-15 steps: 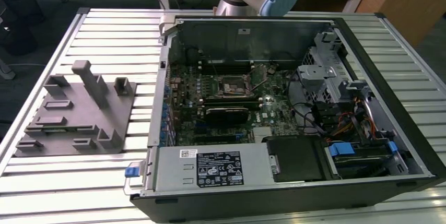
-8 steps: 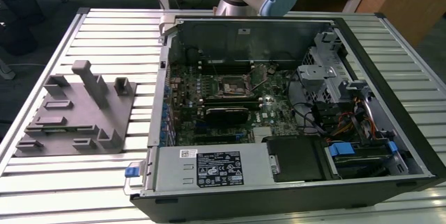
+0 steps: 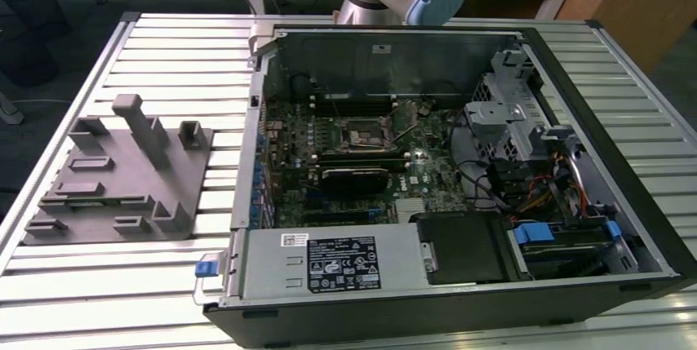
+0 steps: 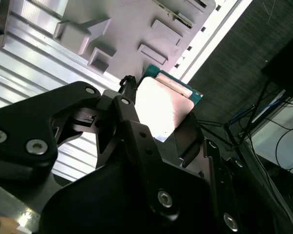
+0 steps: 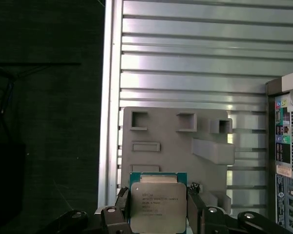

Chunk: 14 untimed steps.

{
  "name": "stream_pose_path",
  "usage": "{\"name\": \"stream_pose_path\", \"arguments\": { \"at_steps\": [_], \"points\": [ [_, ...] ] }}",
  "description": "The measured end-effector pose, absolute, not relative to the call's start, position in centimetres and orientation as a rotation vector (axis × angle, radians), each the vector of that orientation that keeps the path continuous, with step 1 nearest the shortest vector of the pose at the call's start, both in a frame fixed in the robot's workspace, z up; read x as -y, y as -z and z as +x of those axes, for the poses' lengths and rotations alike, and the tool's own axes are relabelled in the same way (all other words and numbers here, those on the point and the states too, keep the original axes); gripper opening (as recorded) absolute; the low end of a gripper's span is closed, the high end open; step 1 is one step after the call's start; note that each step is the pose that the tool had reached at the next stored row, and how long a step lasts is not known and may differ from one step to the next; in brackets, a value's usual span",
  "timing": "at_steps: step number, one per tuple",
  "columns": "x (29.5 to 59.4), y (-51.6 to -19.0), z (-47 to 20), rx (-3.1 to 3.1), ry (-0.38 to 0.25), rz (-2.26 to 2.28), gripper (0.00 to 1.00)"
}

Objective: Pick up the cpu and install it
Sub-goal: 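Pick up the cpu and move it towards the insertion slot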

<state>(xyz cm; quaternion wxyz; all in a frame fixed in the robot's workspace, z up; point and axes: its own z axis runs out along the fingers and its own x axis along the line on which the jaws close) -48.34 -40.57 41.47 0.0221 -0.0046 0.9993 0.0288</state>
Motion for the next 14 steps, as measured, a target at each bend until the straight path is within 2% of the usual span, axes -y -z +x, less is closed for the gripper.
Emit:
{"name": "stream_pose_path", "arguments": {
  "at_steps": [14],
  "points": [
    [40.6, -42.8, -48.3, -3.096, -0.089, -0.014, 0.55]
  ]
}}
